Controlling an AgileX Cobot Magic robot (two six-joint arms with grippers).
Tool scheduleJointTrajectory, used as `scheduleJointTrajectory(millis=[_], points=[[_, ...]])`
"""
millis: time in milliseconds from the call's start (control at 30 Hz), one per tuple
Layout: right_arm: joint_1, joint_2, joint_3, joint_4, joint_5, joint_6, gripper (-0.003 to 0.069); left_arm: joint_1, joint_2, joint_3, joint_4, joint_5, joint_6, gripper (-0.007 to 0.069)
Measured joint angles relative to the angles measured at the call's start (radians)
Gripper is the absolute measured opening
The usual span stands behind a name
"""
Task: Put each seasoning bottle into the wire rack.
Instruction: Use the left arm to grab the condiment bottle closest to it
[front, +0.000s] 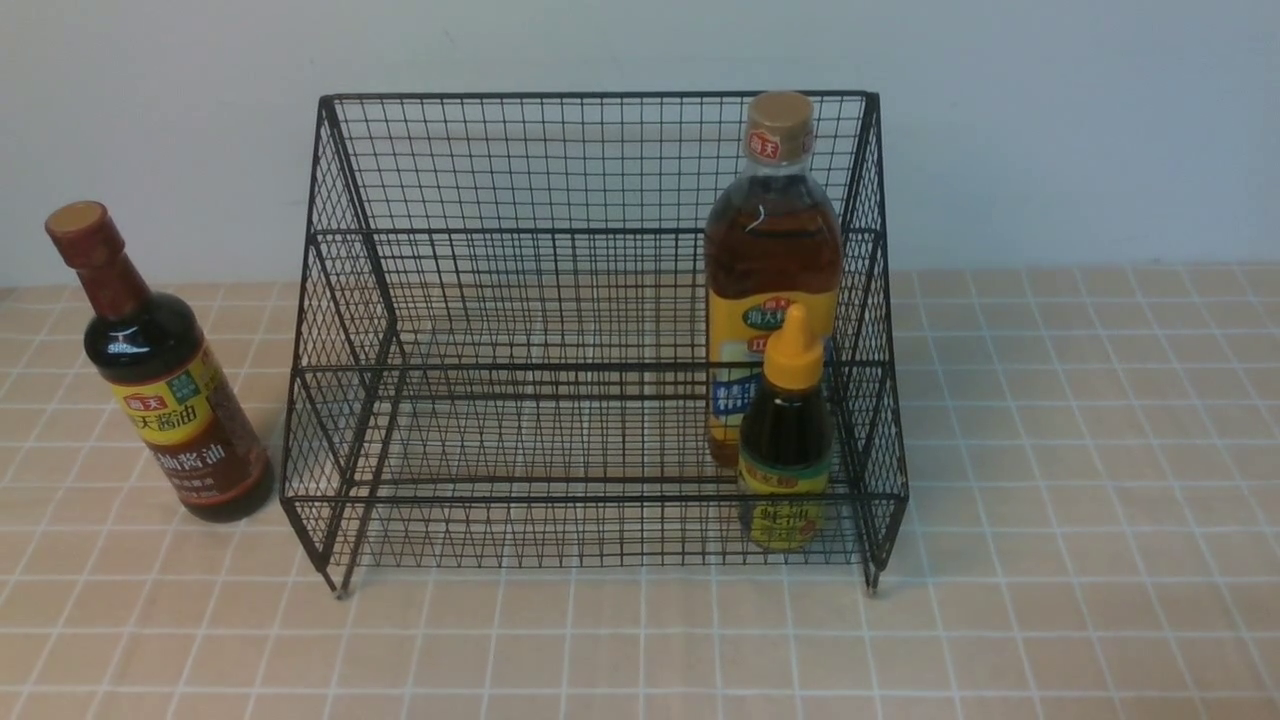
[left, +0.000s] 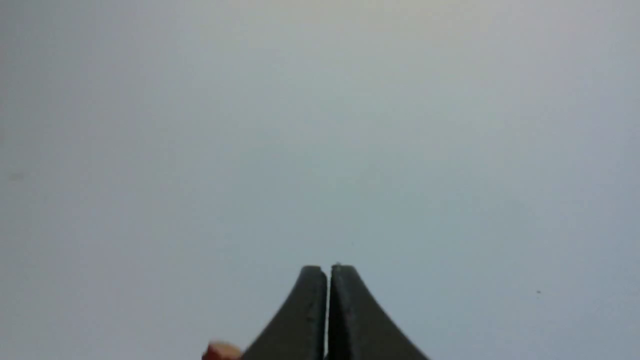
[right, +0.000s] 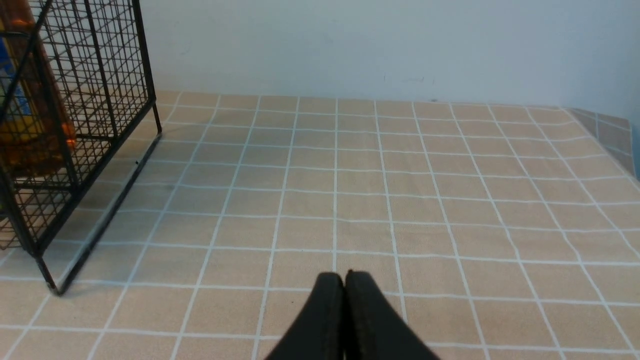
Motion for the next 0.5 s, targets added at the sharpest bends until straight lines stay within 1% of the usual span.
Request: scheduleJointTrajectory(millis=[67, 100, 133, 200, 233, 267, 300, 333, 400, 500], points=[[0.0, 0.0, 0.0, 0.0, 0.0, 0.0, -0.0014, 0.0, 0.124, -0.158, 0.007, 0.113, 0.12, -0.0007], [0.0, 0.0, 0.0, 0.0, 0.0, 0.0, -0.0014, 0.0, 0.178, -0.215, 0.007, 0.176, 0.153, -0.0007], [0.0, 0.0, 0.0, 0.0, 0.0, 0.0, -0.0014, 0.0, 0.202, -0.238, 0.007, 0.203, 0.173, -0.0007], [0.0, 0.0, 0.0, 0.0, 0.0, 0.0, -0.0014, 0.0, 0.327, -0.352, 0.01, 0.354, 0.244, -0.0007], [0.0, 0.0, 0.0, 0.0, 0.0, 0.0, -0.0014, 0.0, 0.433, -0.43, 0.012, 0.484, 0.283, -0.0007], [0.0, 0.0, 0.0, 0.0, 0.0, 0.0, -0.0014, 0.0, 0.485, -0.485, 0.014, 0.549, 0.303, -0.0007], [0.0, 0.0, 0.0, 0.0, 0.0, 0.0, -0.0014, 0.0, 0.498, -0.485, 0.014, 0.565, 0.309, -0.0007], [0.0, 0.0, 0.0, 0.0, 0.0, 0.0, -0.0014, 0.0, 0.586, -0.568, 0.014, 0.672, 0.342, -0.0007], [0.0, 0.0, 0.0, 0.0, 0.0, 0.0, -0.0014, 0.0, 0.696, -0.659, 0.02, 0.786, 0.374, -0.0007], [0.0, 0.0, 0.0, 0.0, 0.0, 0.0, -0.0014, 0.0, 0.805, -0.748, 0.025, 0.831, 0.378, -0.0007]])
